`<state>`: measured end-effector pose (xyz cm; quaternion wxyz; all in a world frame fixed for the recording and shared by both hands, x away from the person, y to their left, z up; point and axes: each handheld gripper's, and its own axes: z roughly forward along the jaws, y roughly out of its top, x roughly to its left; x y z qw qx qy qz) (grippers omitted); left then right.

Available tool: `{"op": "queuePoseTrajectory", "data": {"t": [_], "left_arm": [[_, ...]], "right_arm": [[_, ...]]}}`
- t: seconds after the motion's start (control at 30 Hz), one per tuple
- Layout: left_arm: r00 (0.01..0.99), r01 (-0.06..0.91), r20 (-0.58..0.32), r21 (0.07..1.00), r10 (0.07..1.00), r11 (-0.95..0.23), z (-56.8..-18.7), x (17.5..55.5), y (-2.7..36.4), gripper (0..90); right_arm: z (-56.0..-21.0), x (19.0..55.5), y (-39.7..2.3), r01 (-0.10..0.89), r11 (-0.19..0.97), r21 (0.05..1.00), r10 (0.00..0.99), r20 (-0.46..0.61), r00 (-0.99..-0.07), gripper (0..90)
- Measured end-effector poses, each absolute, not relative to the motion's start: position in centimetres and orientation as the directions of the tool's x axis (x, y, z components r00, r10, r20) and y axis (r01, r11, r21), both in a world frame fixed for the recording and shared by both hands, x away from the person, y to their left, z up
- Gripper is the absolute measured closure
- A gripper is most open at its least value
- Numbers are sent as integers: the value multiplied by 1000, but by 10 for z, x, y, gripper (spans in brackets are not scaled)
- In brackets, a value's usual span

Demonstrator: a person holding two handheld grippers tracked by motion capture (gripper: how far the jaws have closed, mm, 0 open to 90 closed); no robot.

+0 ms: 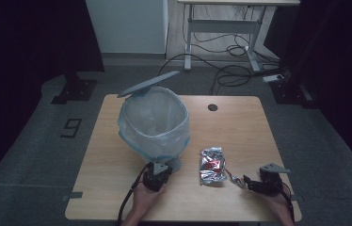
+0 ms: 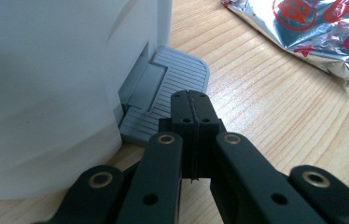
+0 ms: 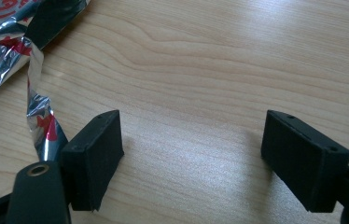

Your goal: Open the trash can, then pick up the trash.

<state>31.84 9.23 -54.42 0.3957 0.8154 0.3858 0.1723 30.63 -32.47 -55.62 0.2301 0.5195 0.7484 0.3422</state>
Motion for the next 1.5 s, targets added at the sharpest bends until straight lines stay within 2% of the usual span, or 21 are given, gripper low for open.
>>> {"op": "queuePoseTrajectory", "data": {"t": [0.33, 0.43, 0.57, 1.07, 1.5], "left_arm": [[644, 492, -20, 776, 765, -394, -544, 319, 92, 900], [645, 492, -19, 775, 764, -396, -544, 319, 92, 900], [646, 491, -17, 774, 763, -399, -543, 319, 92, 900], [646, 491, -22, 777, 763, -393, -544, 319, 92, 900], [646, 488, -19, 779, 763, -393, -544, 318, 93, 900]], "right_arm": [[-548, 304, -327, 616, 192, 764, 926, 67, -372, 263], [-537, 301, -318, 576, 197, 793, 911, 68, -406, 314], [-526, 305, -306, 552, 204, 808, 891, 79, -446, 335], [-519, 331, -266, 552, 210, 807, 861, 115, -496, 364], [-532, 347, -246, 579, 258, 773, 854, 97, -511, 361]]}}
